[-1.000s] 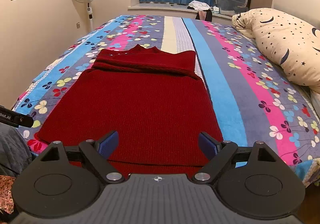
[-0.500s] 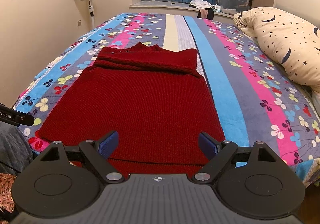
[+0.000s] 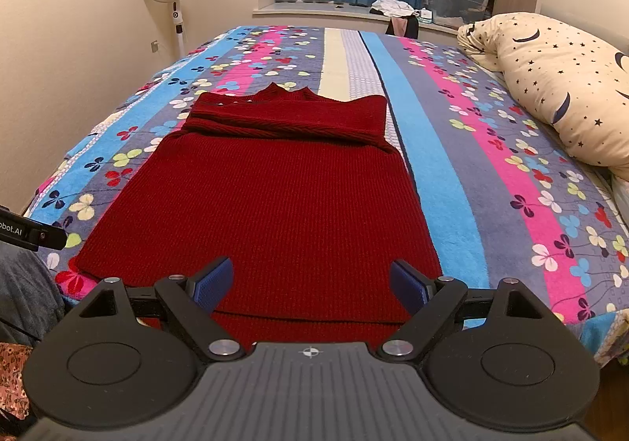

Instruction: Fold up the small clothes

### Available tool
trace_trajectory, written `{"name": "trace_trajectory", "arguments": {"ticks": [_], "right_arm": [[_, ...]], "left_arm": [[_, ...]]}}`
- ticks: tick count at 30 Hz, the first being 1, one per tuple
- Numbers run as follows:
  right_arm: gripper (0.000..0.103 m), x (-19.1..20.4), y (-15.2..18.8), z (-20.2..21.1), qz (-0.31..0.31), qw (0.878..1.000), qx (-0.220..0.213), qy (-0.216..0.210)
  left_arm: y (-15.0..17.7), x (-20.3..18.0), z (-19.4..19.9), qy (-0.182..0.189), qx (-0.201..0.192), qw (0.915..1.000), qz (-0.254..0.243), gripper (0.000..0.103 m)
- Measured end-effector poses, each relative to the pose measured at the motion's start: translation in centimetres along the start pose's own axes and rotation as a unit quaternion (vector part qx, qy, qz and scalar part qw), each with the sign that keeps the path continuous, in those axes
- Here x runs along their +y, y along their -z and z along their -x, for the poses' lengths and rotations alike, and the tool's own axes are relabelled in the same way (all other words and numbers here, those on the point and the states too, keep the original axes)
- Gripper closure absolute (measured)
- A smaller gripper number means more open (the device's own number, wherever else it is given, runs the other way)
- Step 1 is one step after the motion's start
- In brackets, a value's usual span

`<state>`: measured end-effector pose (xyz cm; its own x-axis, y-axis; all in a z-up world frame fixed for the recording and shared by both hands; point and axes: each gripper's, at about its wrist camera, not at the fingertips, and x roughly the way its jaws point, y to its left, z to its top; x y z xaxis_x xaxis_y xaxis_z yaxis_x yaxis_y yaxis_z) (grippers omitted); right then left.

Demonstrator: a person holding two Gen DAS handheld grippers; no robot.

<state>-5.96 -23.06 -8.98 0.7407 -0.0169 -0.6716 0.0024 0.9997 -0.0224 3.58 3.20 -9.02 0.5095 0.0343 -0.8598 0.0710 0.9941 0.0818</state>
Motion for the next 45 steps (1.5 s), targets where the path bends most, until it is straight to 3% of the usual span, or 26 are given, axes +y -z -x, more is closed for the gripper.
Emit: {"name": "trace_trajectory", "arguments": {"ticks": [11, 15, 18, 22, 25, 29, 35, 38, 40, 41, 43, 44, 45], "right_arm": [[0.015, -0.2, 0.0, -1.7, -0.017, 1.0, 0.021, -0.004], [0.014, -3.0, -0.6, -4.2, -0.042, 0.998, 0.04, 0.011], [0.014, -6.8, -0.8, -7.0, -0.102, 0.992, 0.073, 0.025], [0.014, -11.6, -0.4, -10.8, -0.159, 0.982, 0.098, 0.038], [0.014, -14.5, 0.1, -14.4, -0.172, 0.975, 0.131, 0.05], [0.014, -18.1, 1.0, -19.1, -0.226, 0.957, 0.179, 0.037], [0.013, -20.1, 2.2, -24.0, -0.291, 0.929, 0.229, -0.001], [0.005, -18.8, 2.9, -24.7, -0.267, 0.936, 0.23, -0.004], [0.01, -17.8, 3.0, -24.5, -0.24, 0.943, 0.233, -0.003], [0.019, -17.4, 3.1, -24.2, -0.232, 0.944, 0.234, -0.008], [0.041, -17.1, 3.0, -23.5, -0.228, 0.944, 0.237, -0.025], [0.06, -17.0, 3.1, -23.2, -0.234, 0.941, 0.241, -0.04], [0.08, -16.9, 3.3, -23.0, -0.24, 0.938, 0.246, -0.055]], "left_arm": [[-0.4, 0.2, -1.7, -0.002, 0.017, 0.9998, -0.007, 0.0], [-1.3, 1.7, -3.4, -0.002, -0.005, 0.9999, -0.011, 0.0], [-2.2, 2.9, -5.1, 0.004, -0.018, 0.9996, -0.023, 0.0], [-3.9, 5.0, -9.0, 0.039, 0.007, 0.9992, -0.001, 0.0], [-4.7, 6.2, -12.4, 0.036, 0.028, 0.9989, 0.009, 0.0], [-5.1, 7.5, -17.0, 0.049, 0.066, 0.9964, 0.022, 0.0], [-4.9, 8.0, -22.6, 0.071, 0.14, 0.9873, 0.021, 0.0], [-4.9, 8.2, -22.8, 0.078, 0.144, 0.9862, 0.025, 0.0], [-4.8, 8.4, -22.5, 0.093, 0.15, 0.9838, 0.031, 0.0], [-4.7, 8.4, -22.3, 0.099, 0.152, 0.9828, 0.033, 0.001], [-4.5, 8.0, -21.6, 0.09, 0.145, 0.985, 0.025, 0.017], [-4.4, 7.8, -21.0, 0.096, 0.137, 0.9858, 0.017, 0.035], [-4.4, 7.8, -20.6, 0.113, 0.134, 0.9843, 0.02, 0.062]]}}
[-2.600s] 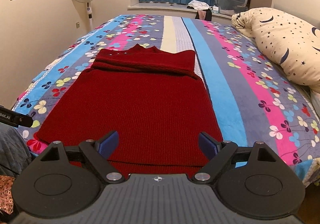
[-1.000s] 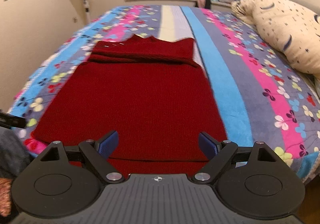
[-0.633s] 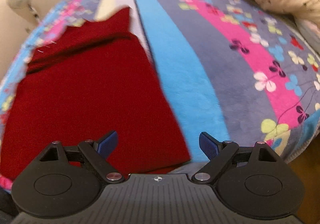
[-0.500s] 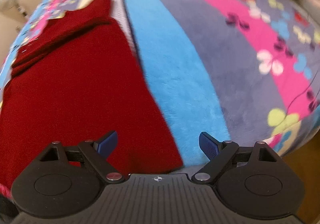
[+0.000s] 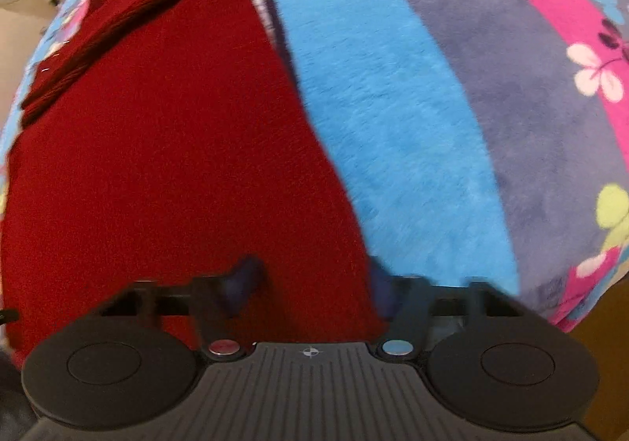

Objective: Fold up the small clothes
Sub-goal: 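Grasp the sweater hem with the left tool while the right tool grasps the hem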

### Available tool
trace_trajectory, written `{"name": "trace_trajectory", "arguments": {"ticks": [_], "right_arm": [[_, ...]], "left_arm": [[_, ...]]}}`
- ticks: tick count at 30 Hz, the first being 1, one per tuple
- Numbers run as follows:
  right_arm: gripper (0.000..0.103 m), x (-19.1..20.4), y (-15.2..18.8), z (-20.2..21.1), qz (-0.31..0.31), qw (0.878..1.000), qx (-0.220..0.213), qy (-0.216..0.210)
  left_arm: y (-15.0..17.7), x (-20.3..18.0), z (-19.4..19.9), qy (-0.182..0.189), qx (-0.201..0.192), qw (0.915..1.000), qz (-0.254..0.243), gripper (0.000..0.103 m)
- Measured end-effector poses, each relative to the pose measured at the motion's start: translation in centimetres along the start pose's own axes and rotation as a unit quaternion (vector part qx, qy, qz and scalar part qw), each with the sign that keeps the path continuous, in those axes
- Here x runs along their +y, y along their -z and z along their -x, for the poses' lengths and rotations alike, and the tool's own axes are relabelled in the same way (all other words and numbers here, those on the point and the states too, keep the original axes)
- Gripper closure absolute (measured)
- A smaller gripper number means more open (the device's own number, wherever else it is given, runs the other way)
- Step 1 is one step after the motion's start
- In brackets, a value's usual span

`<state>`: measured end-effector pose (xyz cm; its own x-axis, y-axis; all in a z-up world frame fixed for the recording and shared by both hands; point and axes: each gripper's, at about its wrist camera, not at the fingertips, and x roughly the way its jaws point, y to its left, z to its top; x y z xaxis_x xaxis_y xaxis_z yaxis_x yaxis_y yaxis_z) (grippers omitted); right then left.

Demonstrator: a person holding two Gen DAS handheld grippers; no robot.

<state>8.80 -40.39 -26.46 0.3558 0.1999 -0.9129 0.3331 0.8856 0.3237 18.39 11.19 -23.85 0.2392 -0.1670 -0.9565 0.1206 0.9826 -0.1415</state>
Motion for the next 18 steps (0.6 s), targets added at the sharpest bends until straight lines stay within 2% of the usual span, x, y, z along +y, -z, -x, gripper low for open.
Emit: {"name": "trace_trajectory", "arguments": {"ticks": [1, 3, 5, 11, 15, 18], "right_arm": [[0.085, 0.1, 0.2, 0.1, -0.002, 1.0, 0.005, -0.012], [0.088, 1.3, 0.5, 0.6, 0.015, 1.0, -0.003, -0.005], [0.089, 2.4, 0.3, 1.8, 0.016, 1.0, -0.019, -0.016], [0.089, 5.3, 0.6, 9.3, 0.029, 0.991, -0.113, -0.072], [0.09, 4.9, 1.7, 12.9, 0.022, 0.984, -0.148, -0.094], [0.09, 4.1, 2.8, 14.6, 0.014, 0.982, -0.159, -0.099]], "left_arm": [[0.0, 0.0, 0.3, 0.007, -0.001, 0.9999, 0.007, 0.074], [-0.1, 0.1, 0.9, 0.016, -0.001, 0.9996, 0.022, 0.085], [-0.2, -0.2, 2.1, 0.024, -0.01, 0.9991, 0.032, 0.087], [0.1, -1.3, 9.4, 0.059, -0.094, 0.9936, 0.024, 0.095], [2.0, -1.9, 12.2, 0.063, -0.121, 0.9905, 0.016, 0.096], [3.5, -1.8, 13.3, 0.065, -0.134, 0.9886, 0.021, 0.096]]}}
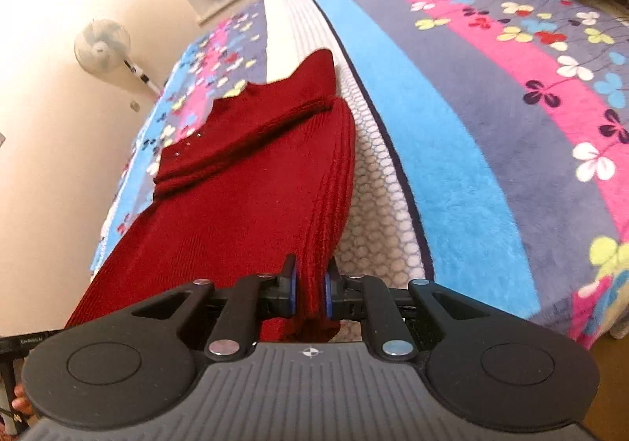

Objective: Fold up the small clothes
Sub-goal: 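Grasp the sweater hem with the left tool while the right tool grasps the hem, then lift the hem with both tools and fold it up onto the collar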

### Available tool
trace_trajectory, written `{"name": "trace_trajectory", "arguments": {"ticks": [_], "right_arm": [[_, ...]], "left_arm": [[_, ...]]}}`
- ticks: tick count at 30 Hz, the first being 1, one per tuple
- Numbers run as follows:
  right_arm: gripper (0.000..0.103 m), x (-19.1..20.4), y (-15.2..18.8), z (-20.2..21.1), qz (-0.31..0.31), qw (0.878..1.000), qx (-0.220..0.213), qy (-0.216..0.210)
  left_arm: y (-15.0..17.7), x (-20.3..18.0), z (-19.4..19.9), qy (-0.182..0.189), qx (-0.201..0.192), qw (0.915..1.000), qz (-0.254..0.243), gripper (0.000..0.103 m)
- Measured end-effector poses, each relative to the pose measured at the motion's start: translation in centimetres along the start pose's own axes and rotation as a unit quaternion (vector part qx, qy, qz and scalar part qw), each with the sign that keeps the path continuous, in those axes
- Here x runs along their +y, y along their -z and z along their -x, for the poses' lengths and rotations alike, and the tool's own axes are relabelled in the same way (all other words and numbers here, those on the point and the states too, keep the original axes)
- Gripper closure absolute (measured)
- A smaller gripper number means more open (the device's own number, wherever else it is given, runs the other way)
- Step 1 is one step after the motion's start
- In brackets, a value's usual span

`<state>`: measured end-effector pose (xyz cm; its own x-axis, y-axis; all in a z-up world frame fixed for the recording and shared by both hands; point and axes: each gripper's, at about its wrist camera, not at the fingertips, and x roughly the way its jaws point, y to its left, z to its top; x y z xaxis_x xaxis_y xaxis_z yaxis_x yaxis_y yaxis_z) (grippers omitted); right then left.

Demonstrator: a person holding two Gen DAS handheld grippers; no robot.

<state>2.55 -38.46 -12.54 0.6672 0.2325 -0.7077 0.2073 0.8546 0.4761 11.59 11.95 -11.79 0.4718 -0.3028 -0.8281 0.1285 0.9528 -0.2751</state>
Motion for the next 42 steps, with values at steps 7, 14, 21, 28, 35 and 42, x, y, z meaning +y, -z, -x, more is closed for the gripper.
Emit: {"name": "trace_trajectory", "arguments": {"ticks": [7, 14, 21, 28, 35, 42], "right_arm": [[0.091, -1.2, 5.0, 5.6, -0.024, 1.0, 0.007, 0.0], [0.091, -1.7, 6.4, 9.1, -0.059, 0.998, 0.014, -0.011], [0.091, 0.3, -0.5, 4.9, -0.054, 0.998, 0.021, -0.023], [0.091, 1.9, -12.5, -4.3, -0.061, 0.998, 0.016, 0.001], [0.07, 0.3, -23.3, -19.7, -0.139, 0.988, -0.029, 0.064], [0.042, -2.8, -19.6, -22.9, -0.138, 0.989, -0.021, 0.059]], "left_arm": [[5.8, -1.4, 4.5, 0.023, 0.01, 0.9997, -0.005, 0.096], [7.9, -1.4, 6.2, 0.026, 0.007, 0.9996, 0.002, 0.096], [1.6, -0.3, 3.4, 0.021, 0.005, 0.9993, 0.029, 0.096], [-11.3, 0.1, -3.7, 0.004, -0.016, 0.999, 0.042, 0.096], [-25.5, 6.1, -16.4, -0.045, -0.015, 0.9818, 0.184, 0.07], [-27.5, 8.9, -18.3, -0.105, -0.052, 0.9776, 0.175, 0.011]]}}
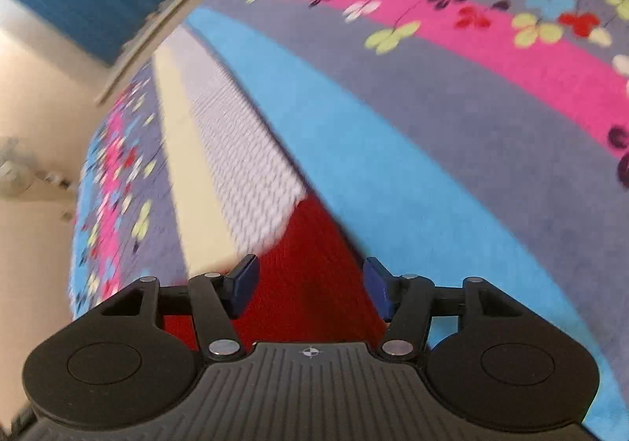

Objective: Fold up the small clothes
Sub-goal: 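Lift the hem with both tools and fold it up onto the collar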

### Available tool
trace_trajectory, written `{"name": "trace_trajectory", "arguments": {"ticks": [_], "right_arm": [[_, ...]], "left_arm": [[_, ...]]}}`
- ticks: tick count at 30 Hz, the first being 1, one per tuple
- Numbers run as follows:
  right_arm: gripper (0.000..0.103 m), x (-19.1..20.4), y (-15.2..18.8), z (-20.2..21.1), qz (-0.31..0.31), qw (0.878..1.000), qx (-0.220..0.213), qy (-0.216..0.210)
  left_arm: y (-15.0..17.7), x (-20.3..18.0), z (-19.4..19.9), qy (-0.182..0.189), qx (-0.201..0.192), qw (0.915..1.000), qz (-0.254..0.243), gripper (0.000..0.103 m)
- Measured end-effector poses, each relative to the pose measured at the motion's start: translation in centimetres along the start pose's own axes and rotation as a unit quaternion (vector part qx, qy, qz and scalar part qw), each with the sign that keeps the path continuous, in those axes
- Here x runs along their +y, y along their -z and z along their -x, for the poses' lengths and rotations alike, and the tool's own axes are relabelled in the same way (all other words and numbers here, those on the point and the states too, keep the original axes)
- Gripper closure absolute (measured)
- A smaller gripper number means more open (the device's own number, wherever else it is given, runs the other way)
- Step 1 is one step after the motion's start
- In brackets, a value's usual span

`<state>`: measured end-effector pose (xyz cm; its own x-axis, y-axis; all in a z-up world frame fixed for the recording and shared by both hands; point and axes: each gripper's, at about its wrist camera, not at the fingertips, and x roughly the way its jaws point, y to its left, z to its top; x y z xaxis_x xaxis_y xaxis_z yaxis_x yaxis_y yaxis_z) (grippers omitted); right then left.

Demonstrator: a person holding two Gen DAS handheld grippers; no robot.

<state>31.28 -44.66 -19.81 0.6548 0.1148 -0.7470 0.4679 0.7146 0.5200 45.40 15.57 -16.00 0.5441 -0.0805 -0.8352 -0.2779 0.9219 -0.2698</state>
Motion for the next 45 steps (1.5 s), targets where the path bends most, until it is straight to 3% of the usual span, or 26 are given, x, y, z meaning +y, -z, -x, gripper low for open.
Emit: {"name": "trace_trajectory", "arguments": {"ticks": [3, 7, 13, 14, 16, 17, 19, 20, 24, 26, 30, 32, 33, 34, 36, 37, 42, 45], "right_arm": [[0.041, 0.0, 1.7, 0.4, 0.063, 0.998, -0.022, 0.014], [0.041, 0.6, 2.0, -0.8, 0.084, 0.996, -0.021, 0.025], [0.04, 3.2, 2.5, -2.3, 0.141, 0.989, -0.029, 0.038], [0.038, 3.6, 2.7, -2.8, 0.152, 0.987, -0.028, 0.046], [0.037, 4.0, 2.8, -3.7, 0.168, 0.983, -0.03, 0.064], [0.037, 4.2, 3.0, -4.0, 0.176, 0.981, -0.034, 0.071], [0.069, 4.5, 3.3, -4.0, 0.198, 0.975, -0.054, 0.083], [0.091, 4.6, 3.4, -3.6, 0.208, 0.972, -0.067, 0.093], [0.093, 3.9, 2.8, -0.4, 0.187, 0.974, -0.101, 0.079], [0.093, 2.9, 2.3, 0.6, 0.16, 0.978, -0.11, 0.081], [0.093, 1.4, 2.1, -2.6, 0.144, 0.983, -0.064, 0.089], [0.091, 1.5, 2.5, -3.7, 0.141, 0.983, -0.064, 0.094], [0.087, 1.5, 2.5, -3.9, 0.134, 0.985, -0.062, 0.094], [0.085, 1.4, 2.5, -3.9, 0.125, 0.986, -0.061, 0.096], [0.047, 1.0, 2.5, -3.1, 0.116, 0.987, -0.059, 0.096], [0.041, 0.6, 2.6, -2.4, 0.112, 0.987, -0.061, 0.094], [0.039, -0.8, 6.1, 3.5, 0.136, 0.983, -0.092, 0.081], [0.039, -1.8, 9.5, 5.6, 0.147, 0.983, -0.082, 0.069]], "left_arm": [[2.0, -1.6, 0.5, 0.01, 0.005, 0.9969, -0.077, 0.011], [5.2, -4.5, 1.1, 0.008, -0.015, 0.985, -0.171, 0.011], [6.9, -7.5, -2.2, -0.01, 0.006, 0.9704, -0.241, 0.013], [6.9, -7.5, -3.0, -0.015, 0.014, 0.97, -0.242, 0.019], [7.0, -7.7, -5.0, -0.02, 0.039, 0.9684, -0.246, 0.05], [7.1, -7.8, -5.5, -0.013, 0.049, 0.968, -0.246, 0.071], [7.2, -8.0, -4.6, -0.024, 0.028, 0.9684, -0.247, 0.09], [7.0, -7.9, -3.7, -0.017, 0.02, 0.9698, -0.243, 0.09], [5.3, -6.2, 1.1, 0.003, -0.026, 0.9791, -0.202, 0.091], [4.4, -4.3, 1.2, 0.007, -0.02, 0.9847, -0.173, 0.091], [4.6, -2.8, -4.1, -0.021, 0.044, 0.9867, -0.155, 0.09], [5.3, -2.9, -5.3, -0.029, 0.042, 0.988, -0.146, 0.082], [5.4, -2.8, -5.4, -0.034, 0.037, 0.9888, -0.141, 0.067], [5.5, -2.8, -5.3, -0.043, 0.032, 0.9888, -0.14, 0.059], [5.7, -2.3, -4.6, -0.059, 0.017, 0.9876, -0.145, 0.018], [5.8, -2.0, -4.0, -0.065, 0.009, 0.9876, -0.143, 0.012], [8.3, 0.2, 0.0, -0.052, -0.004, 0.989, -0.138, 0.011], [11.5, 1.2, 2.1, -0.036, 0.005, 0.9907, -0.131, 0.011]]}}
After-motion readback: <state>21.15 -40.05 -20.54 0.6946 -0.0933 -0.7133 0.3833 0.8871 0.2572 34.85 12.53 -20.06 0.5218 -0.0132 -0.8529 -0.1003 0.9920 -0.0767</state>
